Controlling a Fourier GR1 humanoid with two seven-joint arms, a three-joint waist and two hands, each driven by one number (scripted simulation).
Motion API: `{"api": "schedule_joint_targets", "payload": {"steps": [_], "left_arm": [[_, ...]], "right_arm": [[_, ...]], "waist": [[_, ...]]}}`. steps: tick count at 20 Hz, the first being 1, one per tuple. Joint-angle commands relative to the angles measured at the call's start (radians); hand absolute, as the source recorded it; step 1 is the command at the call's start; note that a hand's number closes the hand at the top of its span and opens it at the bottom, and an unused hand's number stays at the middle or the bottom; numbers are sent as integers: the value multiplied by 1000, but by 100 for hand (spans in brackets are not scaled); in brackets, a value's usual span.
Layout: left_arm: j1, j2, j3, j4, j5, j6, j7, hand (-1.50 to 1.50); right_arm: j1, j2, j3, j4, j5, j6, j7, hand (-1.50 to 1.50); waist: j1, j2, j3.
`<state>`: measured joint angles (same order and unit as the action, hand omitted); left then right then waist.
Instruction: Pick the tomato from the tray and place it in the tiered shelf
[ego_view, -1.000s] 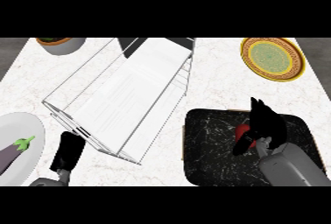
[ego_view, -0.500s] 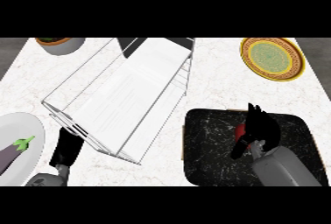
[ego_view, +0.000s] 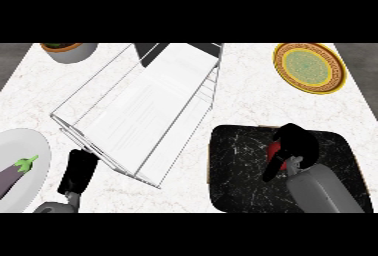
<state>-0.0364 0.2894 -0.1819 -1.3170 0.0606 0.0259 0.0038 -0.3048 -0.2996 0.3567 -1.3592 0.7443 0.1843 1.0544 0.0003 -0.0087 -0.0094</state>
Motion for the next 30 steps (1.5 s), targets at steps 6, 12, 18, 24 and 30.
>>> {"api": "schedule_joint_targets", "payload": {"steps": [6,12,18,24,30], "left_arm": [[29,-35,16,-58,-47,9,22,0],[-1,-29,44,-44,-35,-38,31,0],[-31,-25,40,-24,-42,-36,40,0],[22,-2,58,-47,-30,-48,36,0],[38,-15,68,-39,-37,-34,10,0]], "right_arm": [[-58,96,-10,68,144,5,50,150],[-70,60,-64,-25,217,19,66,150],[-76,-15,182,-196,70,138,-533,150],[-87,-254,62,-344,-75,142,-953,150],[-121,-267,-196,-447,-310,171,-1048,150]], "waist": [[5,9,9],[1,7,9],[26,6,12],[-2,5,12],[-11,5,10]]}}
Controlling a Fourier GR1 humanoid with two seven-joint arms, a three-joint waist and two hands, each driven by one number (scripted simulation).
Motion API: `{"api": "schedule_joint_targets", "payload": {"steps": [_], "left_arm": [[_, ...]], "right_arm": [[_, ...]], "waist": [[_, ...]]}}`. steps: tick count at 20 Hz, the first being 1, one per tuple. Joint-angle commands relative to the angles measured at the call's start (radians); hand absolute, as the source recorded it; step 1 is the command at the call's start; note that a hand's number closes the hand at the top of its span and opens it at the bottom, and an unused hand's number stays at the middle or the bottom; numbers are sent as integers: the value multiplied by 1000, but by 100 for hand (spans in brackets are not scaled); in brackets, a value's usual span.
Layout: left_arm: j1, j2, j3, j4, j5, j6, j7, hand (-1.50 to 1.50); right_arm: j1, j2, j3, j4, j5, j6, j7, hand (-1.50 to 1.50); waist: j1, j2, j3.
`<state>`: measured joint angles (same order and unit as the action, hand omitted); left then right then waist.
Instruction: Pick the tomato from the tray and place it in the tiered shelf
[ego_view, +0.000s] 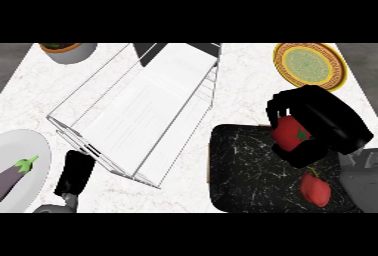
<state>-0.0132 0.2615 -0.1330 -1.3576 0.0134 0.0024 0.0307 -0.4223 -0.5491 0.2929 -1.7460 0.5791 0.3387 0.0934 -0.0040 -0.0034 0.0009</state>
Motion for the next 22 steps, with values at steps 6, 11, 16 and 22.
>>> {"api": "schedule_joint_targets", "payload": {"steps": [6,11,16,22], "left_arm": [[-2,12,8,-32,-5,-29,23,0],[-16,-7,15,-24,-12,-43,25,0],[-12,-11,15,-74,-10,-40,70,0],[-9,-22,13,-2,-40,-47,-8,0]], "right_arm": [[-243,95,-245,42,-273,82,72,150],[-418,155,-225,160,-208,72,152,150],[-614,271,-182,283,-128,-5,269,150],[-754,377,-137,602,-10,-121,146,150]], "waist": [[18,4,-1],[17,4,-1],[27,4,-2],[36,10,-2]]}}
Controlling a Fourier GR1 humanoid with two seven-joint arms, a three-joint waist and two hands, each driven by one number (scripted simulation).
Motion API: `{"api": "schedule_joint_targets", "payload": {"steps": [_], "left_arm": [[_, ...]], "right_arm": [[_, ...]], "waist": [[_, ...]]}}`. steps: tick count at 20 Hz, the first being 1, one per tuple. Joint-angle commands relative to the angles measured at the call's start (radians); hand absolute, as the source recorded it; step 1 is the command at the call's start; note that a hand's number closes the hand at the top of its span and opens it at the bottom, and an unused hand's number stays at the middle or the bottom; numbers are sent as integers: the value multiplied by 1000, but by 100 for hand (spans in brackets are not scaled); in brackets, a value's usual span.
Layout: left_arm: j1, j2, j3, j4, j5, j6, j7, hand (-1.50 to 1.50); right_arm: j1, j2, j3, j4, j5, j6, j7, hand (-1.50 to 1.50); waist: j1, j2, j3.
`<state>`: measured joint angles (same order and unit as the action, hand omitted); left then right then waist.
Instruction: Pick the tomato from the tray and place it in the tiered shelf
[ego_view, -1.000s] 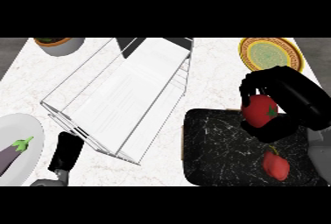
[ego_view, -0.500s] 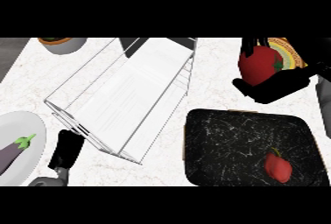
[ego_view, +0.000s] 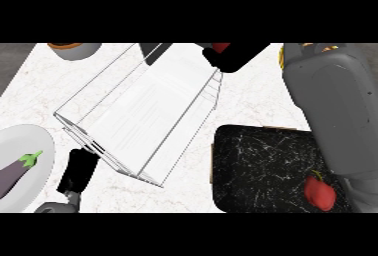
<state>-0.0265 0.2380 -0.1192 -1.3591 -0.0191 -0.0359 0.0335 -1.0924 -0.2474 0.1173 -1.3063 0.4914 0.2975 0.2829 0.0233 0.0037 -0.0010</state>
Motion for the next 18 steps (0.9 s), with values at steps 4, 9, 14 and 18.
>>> {"api": "schedule_joint_targets", "payload": {"steps": [4,9,14,18], "left_arm": [[-3,5,10,-14,2,-24,15,0],[-73,-9,35,8,8,-16,59,0],[-48,-26,11,37,-32,-4,17,0],[-62,-39,-6,-5,-28,-6,42,0]], "right_arm": [[-183,115,47,316,113,-95,-111,150],[-232,175,56,493,153,-131,-196,150],[-276,244,86,641,154,-170,-208,150],[-248,245,56,672,-38,-135,-215,150]], "waist": [[9,3,0],[0,2,0],[8,5,0],[59,13,0]]}}
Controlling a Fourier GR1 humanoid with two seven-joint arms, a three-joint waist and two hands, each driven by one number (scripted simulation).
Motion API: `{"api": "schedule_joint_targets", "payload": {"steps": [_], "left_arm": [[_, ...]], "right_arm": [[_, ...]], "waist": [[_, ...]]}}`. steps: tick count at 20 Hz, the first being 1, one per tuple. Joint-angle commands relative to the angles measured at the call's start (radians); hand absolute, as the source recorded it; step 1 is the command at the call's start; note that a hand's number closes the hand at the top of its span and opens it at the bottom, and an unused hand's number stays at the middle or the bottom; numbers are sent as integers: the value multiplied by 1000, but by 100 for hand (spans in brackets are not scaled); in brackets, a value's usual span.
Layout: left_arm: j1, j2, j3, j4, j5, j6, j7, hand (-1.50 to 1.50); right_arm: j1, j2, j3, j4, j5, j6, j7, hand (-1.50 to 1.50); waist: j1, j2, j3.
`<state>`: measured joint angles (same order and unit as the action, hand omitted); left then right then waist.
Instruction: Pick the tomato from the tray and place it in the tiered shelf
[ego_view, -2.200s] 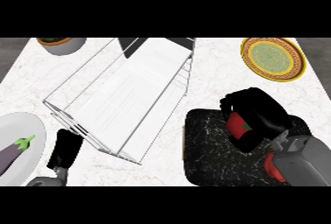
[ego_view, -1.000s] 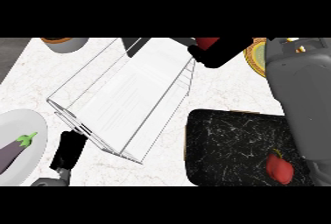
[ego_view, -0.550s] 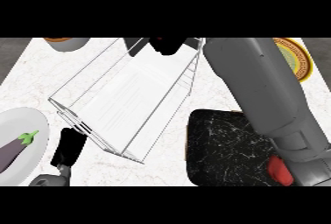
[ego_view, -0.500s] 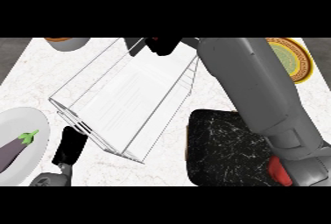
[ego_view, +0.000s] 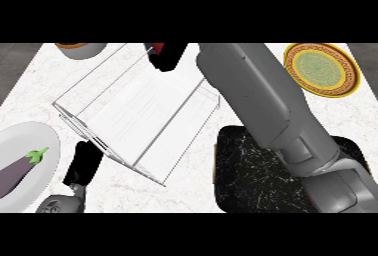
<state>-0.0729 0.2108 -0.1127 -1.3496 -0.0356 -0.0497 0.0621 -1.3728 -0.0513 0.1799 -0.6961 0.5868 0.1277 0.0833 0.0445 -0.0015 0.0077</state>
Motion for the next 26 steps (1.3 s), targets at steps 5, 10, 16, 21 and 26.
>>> {"api": "schedule_joint_targets", "payload": {"steps": [5,10,16,21,26], "left_arm": [[-33,-3,-23,0,-9,-24,-7,0],[-9,19,-17,-13,2,-48,2,0],[-31,-6,-6,19,-1,-25,-8,0],[15,-15,4,23,-19,15,-40,0],[38,4,13,-4,-16,5,-15,0]], "right_arm": [[80,49,-170,116,-400,113,64,-150],[71,48,-262,110,-566,72,59,-150],[23,49,-322,99,-644,-156,-11,-150],[30,-49,-425,109,-611,-274,-43,-150],[99,-224,-477,153,-628,-209,-13,-150]], "waist": [[69,27,-9],[67,18,-7],[23,17,-9],[-11,16,-9],[-27,11,-7]]}}
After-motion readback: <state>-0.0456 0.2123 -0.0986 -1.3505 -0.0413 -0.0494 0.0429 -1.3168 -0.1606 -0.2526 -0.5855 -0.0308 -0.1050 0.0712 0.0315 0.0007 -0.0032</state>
